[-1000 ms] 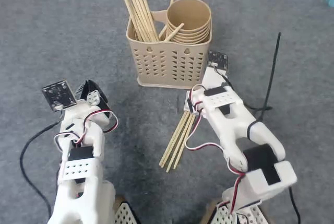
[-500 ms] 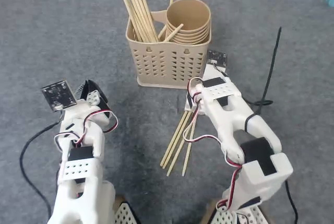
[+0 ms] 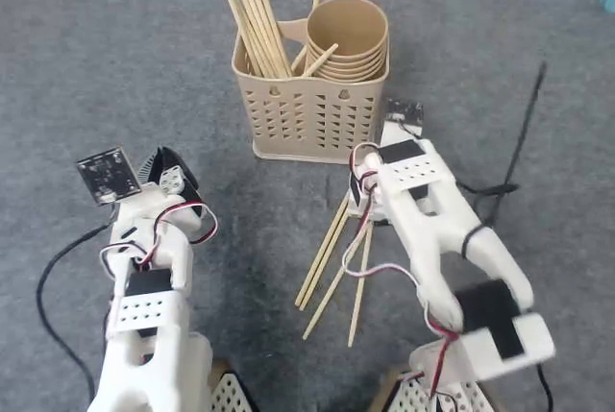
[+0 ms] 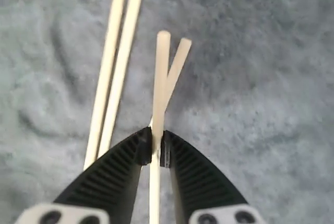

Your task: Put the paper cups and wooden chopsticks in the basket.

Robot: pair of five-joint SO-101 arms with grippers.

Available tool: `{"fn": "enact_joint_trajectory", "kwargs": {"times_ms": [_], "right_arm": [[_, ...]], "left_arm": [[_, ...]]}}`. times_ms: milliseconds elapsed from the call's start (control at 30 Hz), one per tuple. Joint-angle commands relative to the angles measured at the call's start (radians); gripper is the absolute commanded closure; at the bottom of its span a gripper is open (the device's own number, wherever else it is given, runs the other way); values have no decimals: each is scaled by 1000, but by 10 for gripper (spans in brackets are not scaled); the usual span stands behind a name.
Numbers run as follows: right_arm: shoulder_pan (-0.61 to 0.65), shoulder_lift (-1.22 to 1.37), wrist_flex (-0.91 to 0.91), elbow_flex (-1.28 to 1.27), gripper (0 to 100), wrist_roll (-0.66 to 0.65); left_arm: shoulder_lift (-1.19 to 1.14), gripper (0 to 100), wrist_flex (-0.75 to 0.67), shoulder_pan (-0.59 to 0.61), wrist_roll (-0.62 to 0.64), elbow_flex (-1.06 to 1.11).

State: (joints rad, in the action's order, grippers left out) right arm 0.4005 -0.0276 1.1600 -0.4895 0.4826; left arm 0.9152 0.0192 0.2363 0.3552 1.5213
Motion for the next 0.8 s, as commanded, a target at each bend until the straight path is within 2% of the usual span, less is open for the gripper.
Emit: {"fn": "enact_joint_trajectory", "kwargs": {"times_ms": [0,200,367,500,600,767], "right_arm": [[-15,-94,42,23,991,3],[-65,-139,93,46,991,-11],[-61,-377,177,92,991,-66],[28,-638,186,95,990,-92],[130,-831,173,91,989,-212],[220,-1061,-31,-15,989,-324]], "left_arm": [[25,987,-28,-3,-3,-5],[25,987,-28,-3,-3,-5],[25,987,-28,-3,-3,-5],[25,987,-28,-3,-3,-5],[25,987,-28,-3,-3,-7],[25,987,-28,-3,-3,-7]]}}
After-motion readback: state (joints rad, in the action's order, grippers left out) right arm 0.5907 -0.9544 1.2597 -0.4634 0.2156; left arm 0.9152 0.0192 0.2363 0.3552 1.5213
